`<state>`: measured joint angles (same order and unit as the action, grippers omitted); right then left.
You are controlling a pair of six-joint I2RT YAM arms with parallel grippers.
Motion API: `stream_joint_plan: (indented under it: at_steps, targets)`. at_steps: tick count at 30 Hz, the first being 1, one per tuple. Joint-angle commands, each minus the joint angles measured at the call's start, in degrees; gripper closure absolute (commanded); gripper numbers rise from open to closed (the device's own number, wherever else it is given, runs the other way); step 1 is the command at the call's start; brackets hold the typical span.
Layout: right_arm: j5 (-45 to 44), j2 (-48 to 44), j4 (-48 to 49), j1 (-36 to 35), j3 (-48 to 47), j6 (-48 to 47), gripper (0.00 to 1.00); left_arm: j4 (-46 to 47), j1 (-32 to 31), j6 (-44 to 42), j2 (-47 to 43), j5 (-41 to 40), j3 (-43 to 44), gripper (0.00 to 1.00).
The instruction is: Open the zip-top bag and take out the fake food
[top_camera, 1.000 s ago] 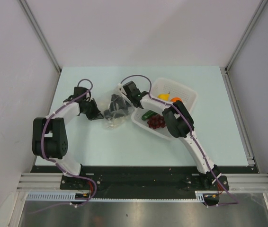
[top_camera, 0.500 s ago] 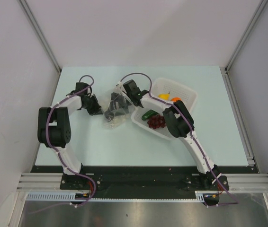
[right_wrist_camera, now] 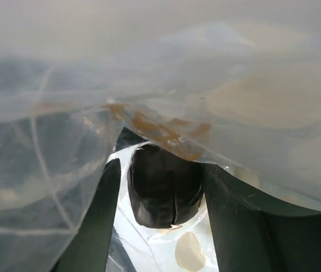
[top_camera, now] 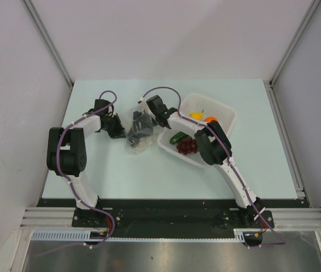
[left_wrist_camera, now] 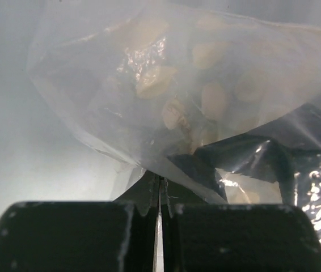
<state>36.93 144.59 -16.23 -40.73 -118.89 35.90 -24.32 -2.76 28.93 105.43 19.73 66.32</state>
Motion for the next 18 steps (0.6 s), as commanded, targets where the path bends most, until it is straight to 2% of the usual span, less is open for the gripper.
stream_joint_plan:
  at_steps: [1,4,7,8,9,18]
  targets:
    - [0.7,-0.1,-1.3,-0.4,0.2,-1.4,0.4,0.1,0.0,-1.5,-2.4,0.3,0.8,1.0]
    - [0.1,-0.5,-1.6,-0.2,0.1,-1.4,0.45,-1.0,0.7,-2.6,-4.6,-0.8,-0.1,0.97]
    - [0.1,-1.2,-1.4,0.1,-0.5,-0.4,0.58,-2.1,1.7,-3.3,-8.0,-2.1,-1.4,0.79]
    - [0.0,-1.5,-1.2,0.4,-0.7,0.4,0.61,-2.4,1.9,-3.5,-10.0,-2.1,-1.8,0.68]
    - [-0.2,-1.6,-0.9,0.5,-0.9,0.7,0.64,-2.8,2.1,-3.6,-11.1,-2.5,-2.2,0.64]
    - [-2.7,-2.4,-3.7,1.0,-5.0,4.3,0.81,-5.3,2.6,-3.9,-22.5,0.7,-3.2,0.39]
